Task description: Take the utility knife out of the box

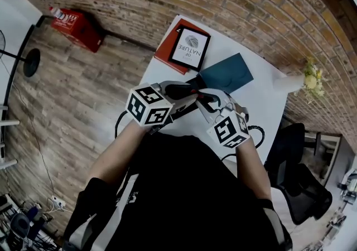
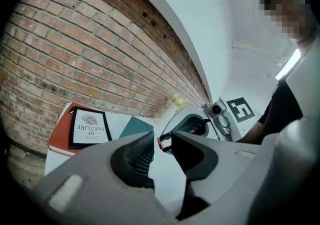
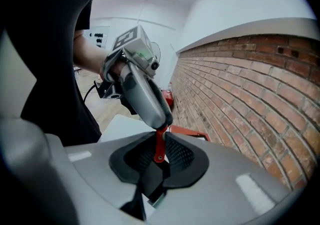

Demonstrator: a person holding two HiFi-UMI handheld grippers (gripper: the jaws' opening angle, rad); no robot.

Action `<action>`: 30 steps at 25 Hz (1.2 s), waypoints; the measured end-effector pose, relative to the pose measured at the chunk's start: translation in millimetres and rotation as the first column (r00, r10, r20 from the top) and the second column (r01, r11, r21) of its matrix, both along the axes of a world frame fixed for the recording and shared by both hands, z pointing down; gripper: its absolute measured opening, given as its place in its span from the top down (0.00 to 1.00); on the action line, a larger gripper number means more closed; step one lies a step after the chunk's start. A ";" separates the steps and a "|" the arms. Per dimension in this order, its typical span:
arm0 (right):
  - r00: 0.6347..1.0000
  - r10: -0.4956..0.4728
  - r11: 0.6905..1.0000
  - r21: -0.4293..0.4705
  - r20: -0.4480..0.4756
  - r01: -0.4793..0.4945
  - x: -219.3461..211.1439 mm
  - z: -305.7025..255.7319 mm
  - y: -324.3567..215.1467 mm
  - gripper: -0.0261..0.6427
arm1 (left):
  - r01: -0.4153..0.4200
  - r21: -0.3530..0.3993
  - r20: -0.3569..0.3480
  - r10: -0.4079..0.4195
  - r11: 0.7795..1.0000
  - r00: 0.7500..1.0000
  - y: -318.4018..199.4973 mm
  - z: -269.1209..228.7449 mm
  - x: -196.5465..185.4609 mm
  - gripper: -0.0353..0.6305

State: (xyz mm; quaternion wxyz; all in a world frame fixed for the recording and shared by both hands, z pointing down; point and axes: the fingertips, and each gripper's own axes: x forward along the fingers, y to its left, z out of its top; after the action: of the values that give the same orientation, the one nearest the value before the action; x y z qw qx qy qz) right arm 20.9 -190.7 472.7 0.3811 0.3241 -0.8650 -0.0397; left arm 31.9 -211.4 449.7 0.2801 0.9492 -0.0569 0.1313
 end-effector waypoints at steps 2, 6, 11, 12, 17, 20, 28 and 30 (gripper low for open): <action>1.000 -0.004 0.999 0.035 -0.001 0.004 -0.9 -4.7 0.1 0.88 | -0.003 0.017 0.000 0.003 1.000 1.000 1.0 -3.4 1.6 0.83; 1.000 0.000 0.996 0.089 0.002 0.000 -0.5 -12.6 -0.2 0.88 | 0.009 0.034 -0.010 -0.009 0.999 1.000 -1.7 -10.7 1.1 0.91; 1.000 0.014 0.994 0.110 0.010 -0.015 1.7 -15.9 -0.2 0.88 | -0.003 0.075 -0.004 0.004 0.997 1.000 0.8 -18.2 2.5 0.92; 1.000 0.020 0.994 0.107 0.004 -0.021 3.1 -14.3 -0.6 0.87 | -0.006 0.081 -0.006 0.007 0.997 1.000 1.2 -20.0 2.5 0.92; 0.999 0.049 0.993 0.108 0.004 -0.049 8.8 -12.6 -3.4 0.87 | -0.012 0.091 -0.037 0.015 0.996 0.999 1.8 -30.5 1.2 0.92; 0.999 0.041 0.992 0.122 -0.007 -0.039 8.0 -15.5 -3.6 0.88 | -0.016 0.105 -0.038 0.020 0.994 0.999 1.9 -33.0 0.3 0.92; 0.999 0.025 0.990 0.136 -0.033 -0.020 5.1 -17.2 -2.4 0.88 | -0.042 0.191 0.029 0.037 0.981 0.999 6.8 -29.0 0.1 0.91; 0.999 0.020 0.989 0.145 -0.033 -0.015 3.3 -20.7 -1.8 0.88 | -0.049 0.200 0.037 0.043 0.979 0.998 8.7 -28.9 1.1 0.91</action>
State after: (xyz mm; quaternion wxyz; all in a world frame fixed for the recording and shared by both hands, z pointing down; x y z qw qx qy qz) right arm 24.2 -192.5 452.0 0.3717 0.3579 -0.8502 -0.1046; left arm 32.9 -202.6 420.8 0.1789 0.9715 -0.0523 0.1467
